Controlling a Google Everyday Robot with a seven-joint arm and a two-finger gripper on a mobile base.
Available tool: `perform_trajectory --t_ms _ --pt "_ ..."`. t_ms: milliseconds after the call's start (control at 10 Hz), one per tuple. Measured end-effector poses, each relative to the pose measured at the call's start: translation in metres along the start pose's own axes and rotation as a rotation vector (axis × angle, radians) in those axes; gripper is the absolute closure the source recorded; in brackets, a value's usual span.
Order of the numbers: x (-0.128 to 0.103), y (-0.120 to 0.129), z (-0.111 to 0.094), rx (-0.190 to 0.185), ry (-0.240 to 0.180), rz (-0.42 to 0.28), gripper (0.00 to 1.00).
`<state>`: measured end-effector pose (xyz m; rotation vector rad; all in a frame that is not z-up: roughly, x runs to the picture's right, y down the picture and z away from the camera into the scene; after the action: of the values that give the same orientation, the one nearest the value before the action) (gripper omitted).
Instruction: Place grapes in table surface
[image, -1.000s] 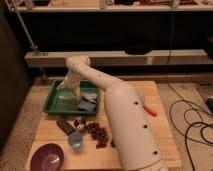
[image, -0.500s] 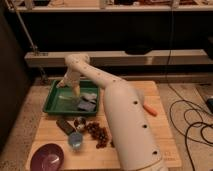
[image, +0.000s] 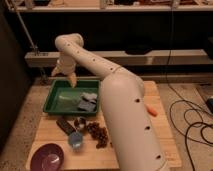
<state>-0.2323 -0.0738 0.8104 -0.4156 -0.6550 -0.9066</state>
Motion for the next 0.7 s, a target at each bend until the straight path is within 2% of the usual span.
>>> perform_trajectory --t_ms 200,400,600,700 --pt "-0.008 0.011 -0.027 -0.008 0.001 0.038 0.2" --pt "-0.019 0.038 -0.04 -0.006 -0.005 0.089 0.2" --pt "-0.025 0.07 -0.036 0.009 -0.019 0.144 0.2" --pt "-0.027 0.1 -0.026 0.03 -0.026 0.186 0.2"
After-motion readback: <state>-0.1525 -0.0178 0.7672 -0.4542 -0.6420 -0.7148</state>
